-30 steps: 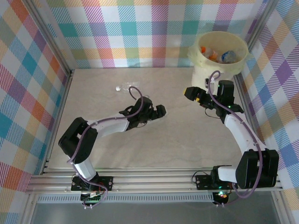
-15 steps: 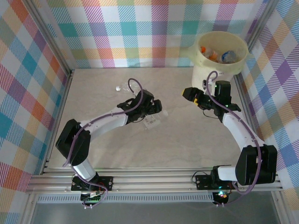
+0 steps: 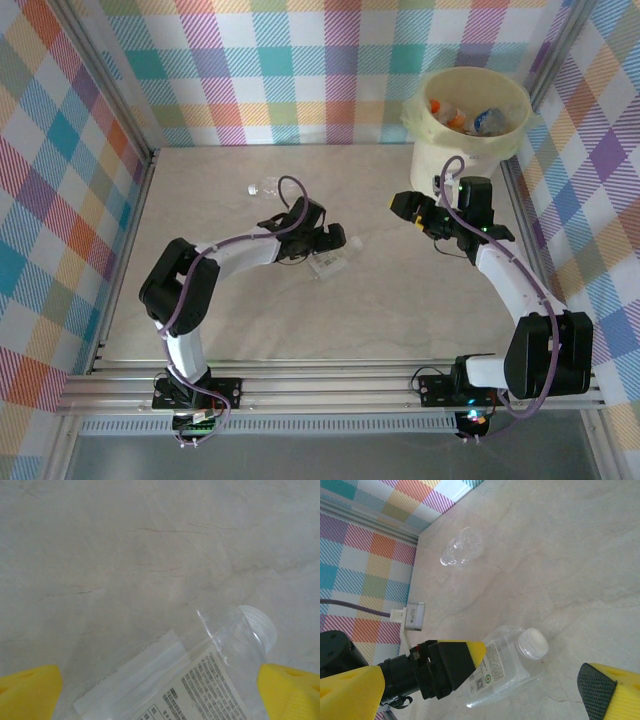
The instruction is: Put the plastic bottles in the bin
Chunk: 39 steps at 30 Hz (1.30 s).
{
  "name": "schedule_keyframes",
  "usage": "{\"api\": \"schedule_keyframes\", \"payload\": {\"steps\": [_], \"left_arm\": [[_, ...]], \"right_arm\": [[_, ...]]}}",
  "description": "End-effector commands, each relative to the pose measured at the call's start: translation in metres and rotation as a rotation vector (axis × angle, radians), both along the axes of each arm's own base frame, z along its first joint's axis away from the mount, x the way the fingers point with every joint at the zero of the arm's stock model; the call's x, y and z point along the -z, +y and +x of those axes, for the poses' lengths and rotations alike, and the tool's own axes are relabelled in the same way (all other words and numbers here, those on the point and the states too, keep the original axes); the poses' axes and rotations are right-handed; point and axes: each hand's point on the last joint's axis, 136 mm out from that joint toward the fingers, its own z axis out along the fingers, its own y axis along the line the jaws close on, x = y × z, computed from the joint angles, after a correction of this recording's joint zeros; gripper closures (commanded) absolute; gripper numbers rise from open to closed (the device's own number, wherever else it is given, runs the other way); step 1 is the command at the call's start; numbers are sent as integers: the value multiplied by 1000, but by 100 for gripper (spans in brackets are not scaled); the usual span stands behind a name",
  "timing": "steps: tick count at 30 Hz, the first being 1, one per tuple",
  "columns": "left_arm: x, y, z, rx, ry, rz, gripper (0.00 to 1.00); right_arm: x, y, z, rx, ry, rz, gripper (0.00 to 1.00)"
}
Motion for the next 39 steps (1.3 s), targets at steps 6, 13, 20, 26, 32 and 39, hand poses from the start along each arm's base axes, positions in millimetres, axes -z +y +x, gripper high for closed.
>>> {"api": "schedule_keyframes", "payload": {"steps": [6, 13, 20, 26, 32, 39], "left_arm": [[-11, -54, -51, 110, 86, -191, 0], [-14, -95, -83, 181, 111, -229, 0], [-12, -101, -87, 173, 101, -221, 0], [-34, -56, -74, -35, -53, -235, 0], [-60, 15, -66, -216, -205, -33, 0], [-61, 79, -72, -383, -234, 144, 0]], "right_arm": [[14, 5, -9, -14, 52, 6, 0], [37, 1, -12, 20, 134, -18, 0], [43, 0, -9, 12, 131, -41, 0], [60, 15, -20, -80, 119, -140, 0], [85, 28, -32, -100, 133, -309, 0], [116, 37, -46, -62, 226, -516, 0]]}}
